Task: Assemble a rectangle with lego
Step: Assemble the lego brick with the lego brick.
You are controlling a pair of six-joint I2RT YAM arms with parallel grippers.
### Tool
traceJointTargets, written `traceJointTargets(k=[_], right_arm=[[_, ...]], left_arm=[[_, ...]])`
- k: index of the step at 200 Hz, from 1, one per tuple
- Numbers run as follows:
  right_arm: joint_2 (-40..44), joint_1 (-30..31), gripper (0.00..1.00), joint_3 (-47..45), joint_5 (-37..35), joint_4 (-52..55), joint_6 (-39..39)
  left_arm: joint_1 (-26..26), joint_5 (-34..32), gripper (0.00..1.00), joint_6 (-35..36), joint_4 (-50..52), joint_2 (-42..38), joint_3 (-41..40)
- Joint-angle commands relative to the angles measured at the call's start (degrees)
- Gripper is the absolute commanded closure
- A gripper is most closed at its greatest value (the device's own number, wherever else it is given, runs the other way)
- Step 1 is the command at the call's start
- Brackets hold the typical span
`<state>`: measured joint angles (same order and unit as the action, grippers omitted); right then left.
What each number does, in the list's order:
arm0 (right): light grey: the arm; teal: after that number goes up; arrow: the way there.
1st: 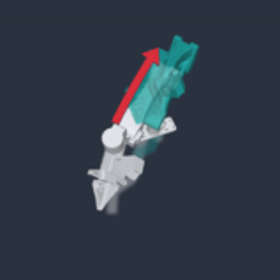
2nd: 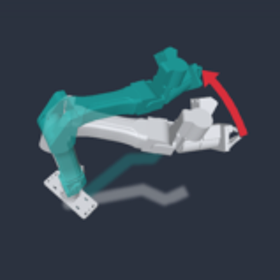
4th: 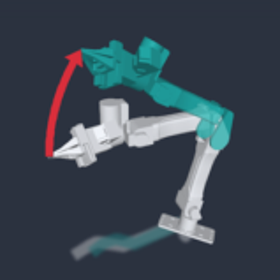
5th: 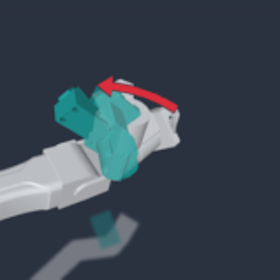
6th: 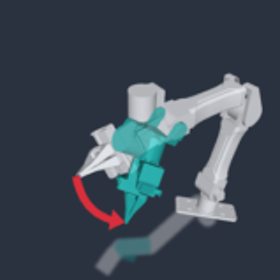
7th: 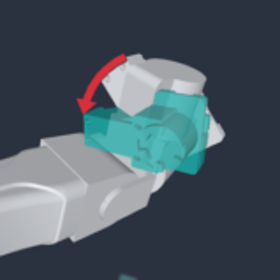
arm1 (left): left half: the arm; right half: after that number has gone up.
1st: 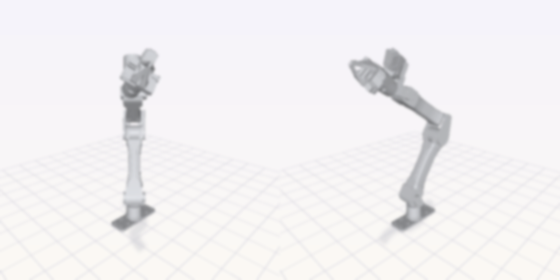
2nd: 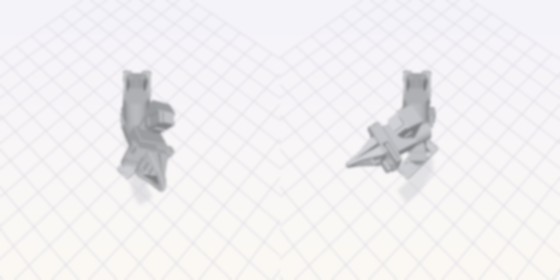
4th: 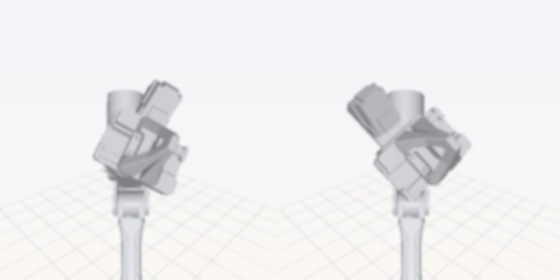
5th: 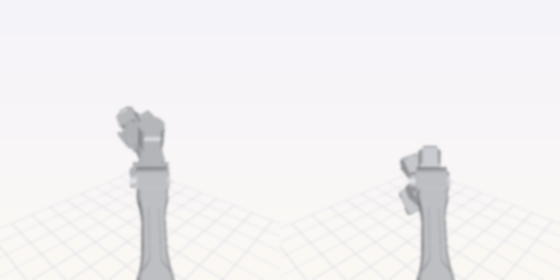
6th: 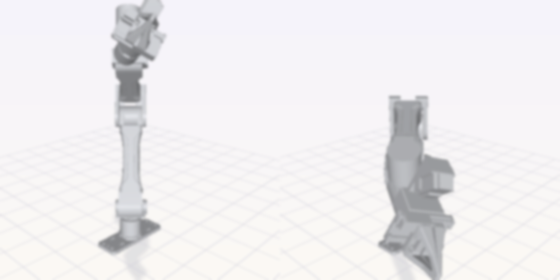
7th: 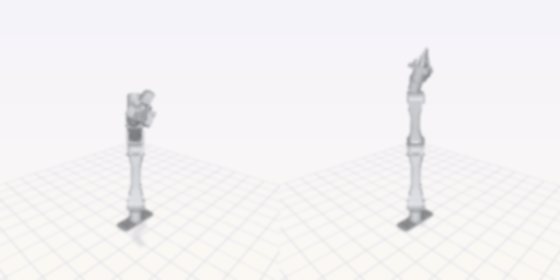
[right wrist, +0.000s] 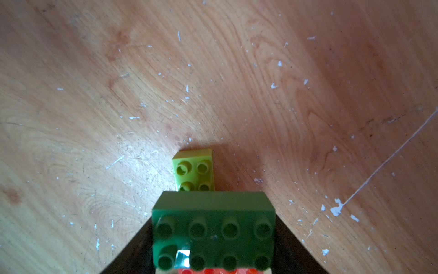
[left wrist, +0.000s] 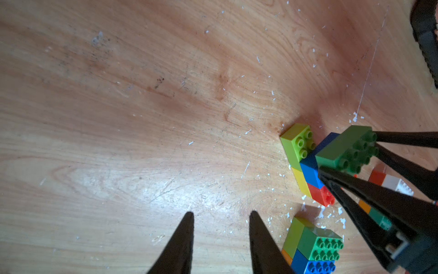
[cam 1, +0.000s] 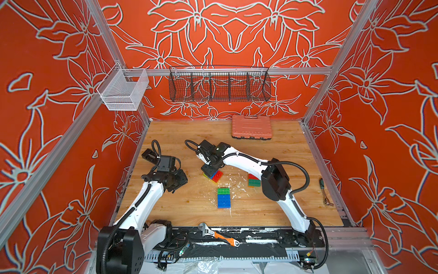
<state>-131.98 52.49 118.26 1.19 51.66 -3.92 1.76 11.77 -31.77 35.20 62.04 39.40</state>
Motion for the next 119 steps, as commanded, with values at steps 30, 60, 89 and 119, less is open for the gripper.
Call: traceJointTargets(k=[30,60,89,119], right_arm=[[-0.3,0.2,0.64,4.4,0.3,0.4,1.5],[-1.0,0.2,0.64,6.0,0.7,0.5,1.4],[-2.8,0.2,0.64,7.3,0.5,1.8,1.1],[-3.9,0.2,0.64,6.5,1.2,1.3,1.2]], left_arm=[[-0.4,-0.4,0.62,-0.4,1.9,-0.9,-0.9],[-0.4,-0.2,0.62,-0.6,1.5,-0.6,-1.2],[-0.4,0.1,0.62,-0.6,1.5,0.0,-1.2],[-0.4,0.5,0.62,-0.5,1.4,0.2,-1.3]])
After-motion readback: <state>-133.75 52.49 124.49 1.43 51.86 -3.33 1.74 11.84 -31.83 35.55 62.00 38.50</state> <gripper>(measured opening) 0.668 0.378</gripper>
